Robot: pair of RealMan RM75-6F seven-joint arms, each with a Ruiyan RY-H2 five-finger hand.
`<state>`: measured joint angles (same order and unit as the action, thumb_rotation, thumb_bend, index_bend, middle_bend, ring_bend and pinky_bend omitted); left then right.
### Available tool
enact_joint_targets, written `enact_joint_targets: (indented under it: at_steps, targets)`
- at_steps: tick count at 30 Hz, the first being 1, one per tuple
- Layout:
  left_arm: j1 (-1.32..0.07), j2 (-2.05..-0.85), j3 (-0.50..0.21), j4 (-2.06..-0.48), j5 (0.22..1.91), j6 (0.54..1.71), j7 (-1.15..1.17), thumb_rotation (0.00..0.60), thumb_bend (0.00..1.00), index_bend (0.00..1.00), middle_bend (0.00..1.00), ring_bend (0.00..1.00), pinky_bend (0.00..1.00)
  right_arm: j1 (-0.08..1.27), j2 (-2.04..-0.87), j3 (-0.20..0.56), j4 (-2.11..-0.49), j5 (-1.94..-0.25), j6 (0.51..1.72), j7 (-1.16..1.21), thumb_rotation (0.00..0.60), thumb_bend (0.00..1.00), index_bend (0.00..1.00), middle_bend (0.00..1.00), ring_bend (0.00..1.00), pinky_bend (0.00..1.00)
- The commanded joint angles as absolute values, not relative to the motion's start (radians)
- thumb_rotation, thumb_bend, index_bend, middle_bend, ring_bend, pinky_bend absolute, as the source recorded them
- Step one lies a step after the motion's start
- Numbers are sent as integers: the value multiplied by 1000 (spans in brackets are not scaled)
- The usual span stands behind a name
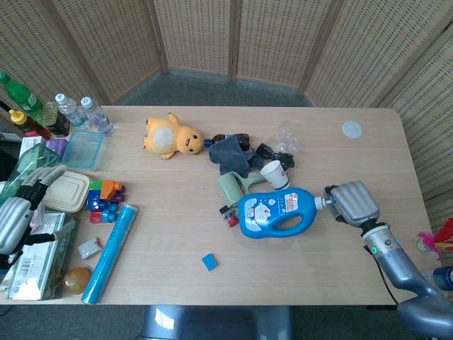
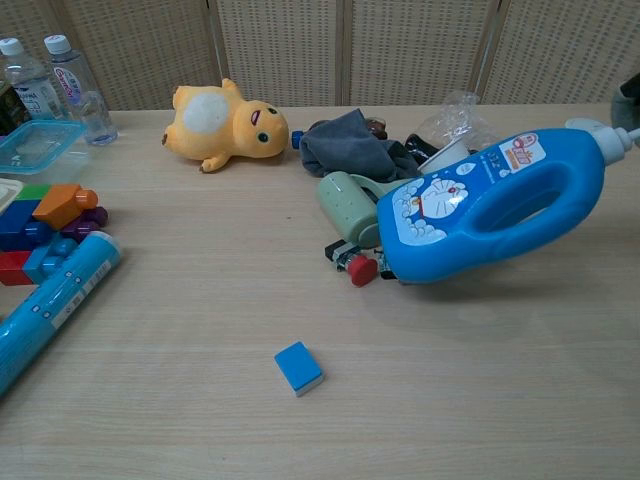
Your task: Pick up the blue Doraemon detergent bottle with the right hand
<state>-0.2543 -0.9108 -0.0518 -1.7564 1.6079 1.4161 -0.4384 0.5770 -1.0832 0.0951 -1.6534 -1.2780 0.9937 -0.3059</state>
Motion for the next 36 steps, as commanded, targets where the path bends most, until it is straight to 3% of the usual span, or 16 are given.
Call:
enact_joint_targets:
  at_steps: [1, 36]
  targets:
    - [-256, -912, -52, -1757, 1609, 1415, -437, 567, 299, 0, 0, 0, 0, 571, -1060, 104, -1677, -1289, 1011, -310, 600, 556, 701, 696, 603, 619]
    - [-256, -911, -53, -1765, 1609, 1421, -426, 565, 299, 0, 0, 0, 0, 563, -864, 270, -1815, -1311, 1171, -191, 600, 556, 692, 689, 604, 619]
